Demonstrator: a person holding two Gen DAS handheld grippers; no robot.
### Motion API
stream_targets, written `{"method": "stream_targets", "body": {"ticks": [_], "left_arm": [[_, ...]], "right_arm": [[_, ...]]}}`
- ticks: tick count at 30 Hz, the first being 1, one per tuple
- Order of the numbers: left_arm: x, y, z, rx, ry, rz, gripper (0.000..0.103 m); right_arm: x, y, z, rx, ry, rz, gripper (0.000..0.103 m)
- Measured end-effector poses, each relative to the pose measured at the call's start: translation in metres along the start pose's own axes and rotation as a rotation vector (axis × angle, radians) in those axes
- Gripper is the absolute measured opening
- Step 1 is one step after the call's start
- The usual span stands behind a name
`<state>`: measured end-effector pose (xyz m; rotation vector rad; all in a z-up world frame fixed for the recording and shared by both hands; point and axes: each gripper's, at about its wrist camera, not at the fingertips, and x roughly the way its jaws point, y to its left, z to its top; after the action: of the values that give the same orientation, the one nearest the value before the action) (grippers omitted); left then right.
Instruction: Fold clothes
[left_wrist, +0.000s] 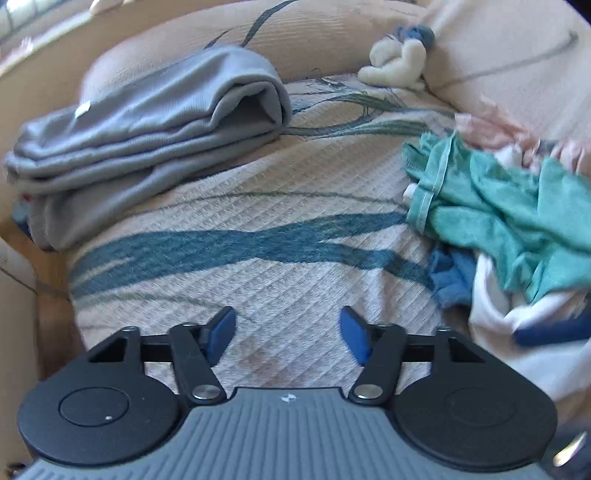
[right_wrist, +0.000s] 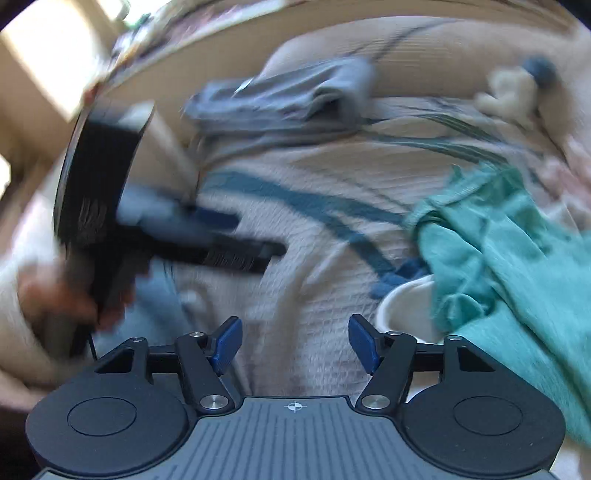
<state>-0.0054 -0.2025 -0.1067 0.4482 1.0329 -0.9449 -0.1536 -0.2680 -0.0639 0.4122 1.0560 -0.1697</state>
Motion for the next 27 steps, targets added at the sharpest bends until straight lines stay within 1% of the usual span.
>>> {"method": "stream_targets", "body": {"ticks": [1, 2, 3, 4, 5, 6, 7, 8, 10, 11, 13, 14, 15, 17, 18, 22, 23, 24, 25, 27], "left_arm": [[0.002, -0.002, 0.001, 0.002, 0.004, -0.025, 0.057], [0.003, -0.006, 0.002, 0.013, 0.006, -0.043, 0.065], [0.002, -0.01, 0.002, 0.022, 0.002, -0.053, 0.081], [0.002, -0.014, 0.002, 0.029, -0.005, -0.062, 0.089], [0.002, -0.017, 0.002, 0.026, -0.01, -0.082, 0.095], [0.002, -0.02, 0.003, 0.018, -0.016, -0.106, 0.097], [0.003, -0.023, 0.005, 0.005, -0.011, -0.141, 0.098], [0.006, -0.027, 0.008, -0.012, 0.0, -0.183, 0.101], [0.013, -0.034, 0.011, -0.028, 0.021, -0.254, 0.101], [0.018, -0.039, 0.012, -0.029, 0.027, -0.29, 0.1], [0.031, -0.044, 0.012, -0.059, 0.052, -0.345, 0.097], [0.038, -0.046, 0.011, -0.077, 0.066, -0.371, 0.091], [0.045, -0.047, 0.011, -0.097, 0.088, -0.402, 0.076], [0.056, -0.05, 0.008, -0.129, 0.128, -0.456, 0.054], [0.061, -0.052, 0.007, -0.135, 0.138, -0.469, 0.054], [0.067, -0.056, 0.005, -0.139, 0.115, -0.488, 0.053], [0.067, -0.056, 0.005, -0.144, 0.114, -0.497, 0.043], [0.066, -0.056, 0.005, -0.158, 0.118, -0.516, 0.027], [0.066, -0.055, 0.006, -0.187, 0.128, -0.538, 0.024], [0.067, -0.057, 0.006, -0.221, 0.148, -0.539, 0.021]], "right_arm": [[0.009, 0.002, -0.003, -0.018, 0.033, -0.021, 0.066], [0.019, 0.002, -0.006, -0.028, 0.066, -0.048, 0.066], [0.029, -0.006, -0.01, -0.003, 0.094, -0.103, 0.066], [0.036, -0.016, -0.013, 0.022, 0.105, -0.169, 0.057], [0.035, -0.025, -0.017, 0.038, 0.089, -0.21, 0.047], [0.031, -0.03, -0.019, 0.049, 0.076, -0.228, 0.032], [0.025, -0.034, -0.02, 0.059, 0.072, -0.246, 0.025], [0.02, -0.038, -0.021, 0.069, 0.069, -0.261, 0.024], [0.015, -0.043, -0.024, 0.068, 0.069, -0.268, 0.015], [0.013, -0.044, -0.025, 0.067, 0.066, -0.267, 0.014], [0.005, -0.045, -0.03, 0.071, 0.055, -0.251, 0.015], [0.002, -0.046, -0.032, 0.067, 0.048, -0.241, 0.015], [-0.001, -0.047, -0.034, 0.064, 0.041, -0.232, 0.015], [-0.002, -0.049, -0.034, 0.067, 0.027, -0.21, 0.017], [-0.003, -0.049, -0.035, 0.076, 0.02, -0.202, 0.017], [-0.003, -0.048, -0.036, 0.085, 0.008, -0.19, 0.018], [-0.003, -0.049, -0.035, 0.085, 0.009, -0.189, 0.018], [-0.002, -0.049, -0.035, 0.083, 0.011, -0.186, 0.018], [-0.001, -0.05, -0.034, 0.083, 0.012, -0.184, 0.019], [0.0, -0.052, -0.033, 0.086, 0.014, -0.178, 0.019]]}}
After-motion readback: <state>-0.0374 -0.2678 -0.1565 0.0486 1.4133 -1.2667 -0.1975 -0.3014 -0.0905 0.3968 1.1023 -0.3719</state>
